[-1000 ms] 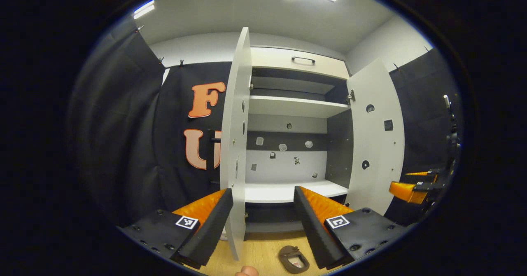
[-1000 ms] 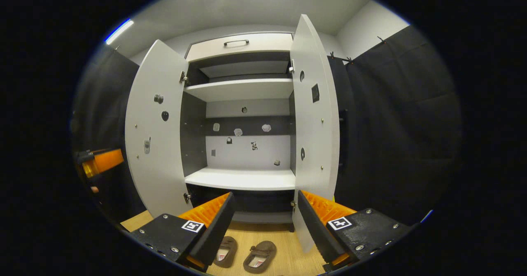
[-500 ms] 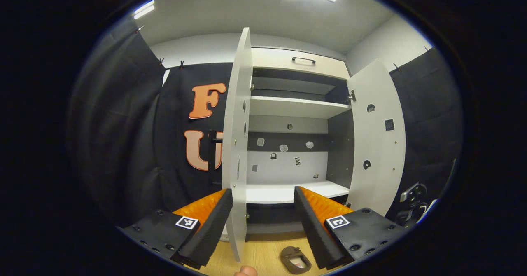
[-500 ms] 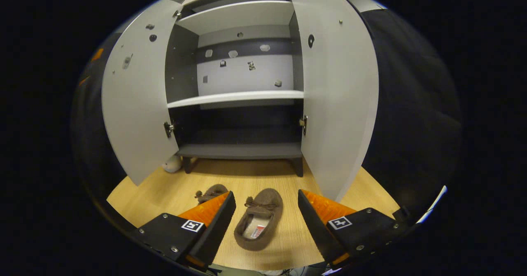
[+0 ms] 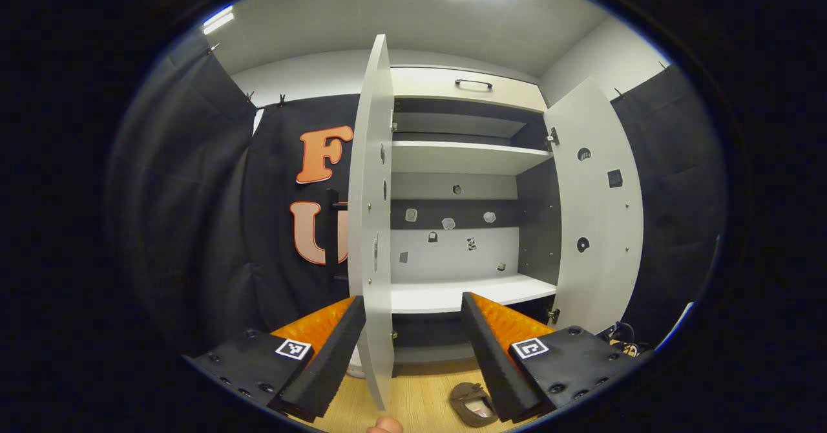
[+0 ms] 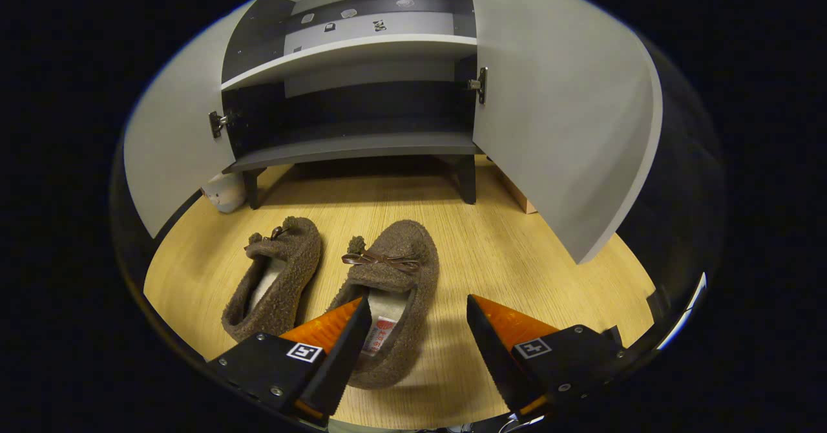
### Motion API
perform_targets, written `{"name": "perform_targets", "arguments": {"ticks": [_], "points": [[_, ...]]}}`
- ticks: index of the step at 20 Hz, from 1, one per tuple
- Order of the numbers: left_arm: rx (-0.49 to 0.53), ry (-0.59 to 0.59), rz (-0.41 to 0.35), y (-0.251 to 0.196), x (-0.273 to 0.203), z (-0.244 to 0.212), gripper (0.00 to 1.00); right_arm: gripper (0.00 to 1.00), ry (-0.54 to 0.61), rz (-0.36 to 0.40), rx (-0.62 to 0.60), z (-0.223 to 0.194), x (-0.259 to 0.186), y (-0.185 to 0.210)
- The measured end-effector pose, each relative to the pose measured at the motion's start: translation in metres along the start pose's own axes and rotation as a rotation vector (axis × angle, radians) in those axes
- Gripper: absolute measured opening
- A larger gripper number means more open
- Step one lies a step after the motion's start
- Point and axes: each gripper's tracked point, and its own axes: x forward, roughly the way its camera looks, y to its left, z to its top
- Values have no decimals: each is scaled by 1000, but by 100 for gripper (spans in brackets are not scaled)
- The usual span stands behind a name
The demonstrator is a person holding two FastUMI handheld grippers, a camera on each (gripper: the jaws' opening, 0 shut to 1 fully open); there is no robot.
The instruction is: Grab one shoe with the right hand and put it into the shoe cabinet, grab the other shoe with the left hand and put it into the shoe cabinet; then close the right door with the right hand and the left door with the left hand.
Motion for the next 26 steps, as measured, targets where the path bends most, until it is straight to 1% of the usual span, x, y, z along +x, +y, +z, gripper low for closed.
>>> {"name": "perform_targets", "arguments": {"ticks": [1, 2, 3, 4, 5, 6, 7, 8, 10, 11, 15, 16, 17, 18, 19, 20, 21, 22, 23, 26], "points": [[-5, -1, -5, -1, 1, -1, 97, 89, 11, 5, 0, -3, 5, 3], [-8, -1, -9, -2, 2, -2, 97, 83, 23, 15, 5, -6, 8, 6], [-10, 1, -13, -3, 3, -3, 97, 79, 33, 26, 15, -7, 13, 10], [-13, 4, -17, -4, 4, -5, 97, 65, 38, 35, 27, -8, 16, 13], [-13, 7, -20, -5, 7, -7, 97, 59, 43, 35, 39, -8, 18, 14], [-12, 12, -22, -5, 7, -9, 97, 43, 45, 17, 47, -7, 21, 9], [-12, 16, -26, -5, 9, -11, 97, 31, 53, 3, 60, -6, 22, 5], [-15, 18, -31, -6, 10, -12, 97, 11, 49, -6, 67, -1, 22, 1], [-24, 19, -35, -4, 13, -13, 97, 1, 47, -4, 110, 9, 18, -3], [-25, 18, -35, -3, 16, -13, 97, 0, 35, 3, 127, 17, 16, 0], [-29, 8, -31, 4, 23, -12, 97, 0, -12, 4, 99, 39, 4, 10], [-31, 6, -25, 7, 25, -13, 97, 0, -20, 11, 104, 48, -2, 16], [-31, 2, -18, 10, 26, -12, 99, 0, -31, 24, 116, 57, -6, 23], [-31, 0, -15, 11, 26, -12, 96, 0, -39, 39, 119, 66, -13, 30], [-31, -2, -14, 12, 27, -13, 97, 0, -49, 48, 118, 77, -19, 36], [-31, -5, -12, 12, 27, -13, 97, 0, -63, 58, 115, 88, -26, 41], [-33, -11, -17, 12, 29, -11, 99, 0, -78, 68, 110, 102, -34, 48], [-37, -13, -23, 11, 30, -11, 99, 0, -90, 70, 108, 116, -39, 52], [-39, -9, -24, 11, 32, -11, 97, 0, -105, 78, 116, 130, -48, 56], [-42, -9, -41, 8, 35, -14, 97, 0, -169, 90, 137, 179, -73, 62]]}}
